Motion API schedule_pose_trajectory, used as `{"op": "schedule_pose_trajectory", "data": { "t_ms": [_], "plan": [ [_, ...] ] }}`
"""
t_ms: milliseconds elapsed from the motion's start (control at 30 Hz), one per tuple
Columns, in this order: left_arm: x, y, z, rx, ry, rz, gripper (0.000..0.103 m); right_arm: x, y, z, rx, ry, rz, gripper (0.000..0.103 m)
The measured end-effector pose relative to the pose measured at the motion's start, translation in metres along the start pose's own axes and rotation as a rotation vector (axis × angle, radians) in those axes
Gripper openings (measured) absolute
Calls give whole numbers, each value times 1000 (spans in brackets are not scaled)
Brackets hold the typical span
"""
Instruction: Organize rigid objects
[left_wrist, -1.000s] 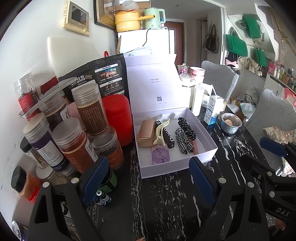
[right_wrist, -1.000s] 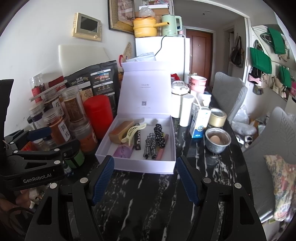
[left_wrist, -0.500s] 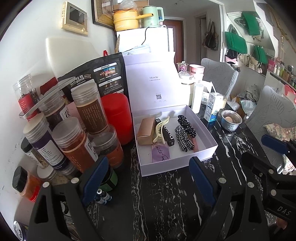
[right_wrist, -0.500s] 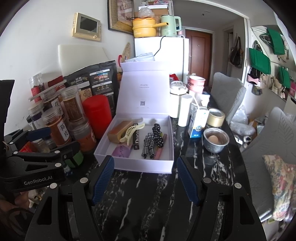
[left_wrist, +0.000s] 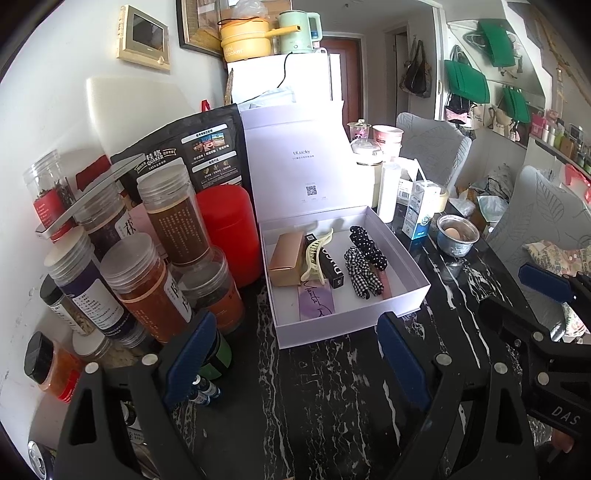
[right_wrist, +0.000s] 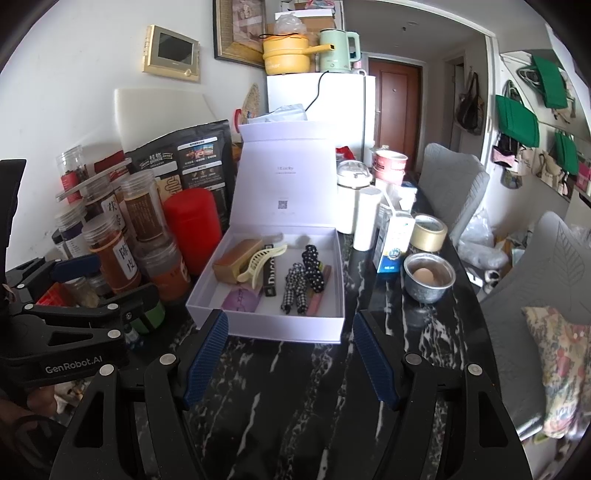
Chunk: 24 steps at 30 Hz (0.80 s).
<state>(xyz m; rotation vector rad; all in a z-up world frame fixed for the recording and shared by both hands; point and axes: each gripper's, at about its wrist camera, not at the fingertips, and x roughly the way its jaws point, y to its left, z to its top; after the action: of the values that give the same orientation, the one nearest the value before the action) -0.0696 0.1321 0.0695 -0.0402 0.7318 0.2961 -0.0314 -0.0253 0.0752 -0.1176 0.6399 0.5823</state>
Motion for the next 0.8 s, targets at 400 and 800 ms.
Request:
{"op": "schedule_pose_trajectory", "data": {
  "t_ms": [400,800],
  "plan": [
    [4,-5,-1,19,24,-22,90,0,-1,-2,4,4,-8,71],
    [8,-6,-2,23,37,-18,90,2,-2,-2,8,8,-13,71]
  ]
}}
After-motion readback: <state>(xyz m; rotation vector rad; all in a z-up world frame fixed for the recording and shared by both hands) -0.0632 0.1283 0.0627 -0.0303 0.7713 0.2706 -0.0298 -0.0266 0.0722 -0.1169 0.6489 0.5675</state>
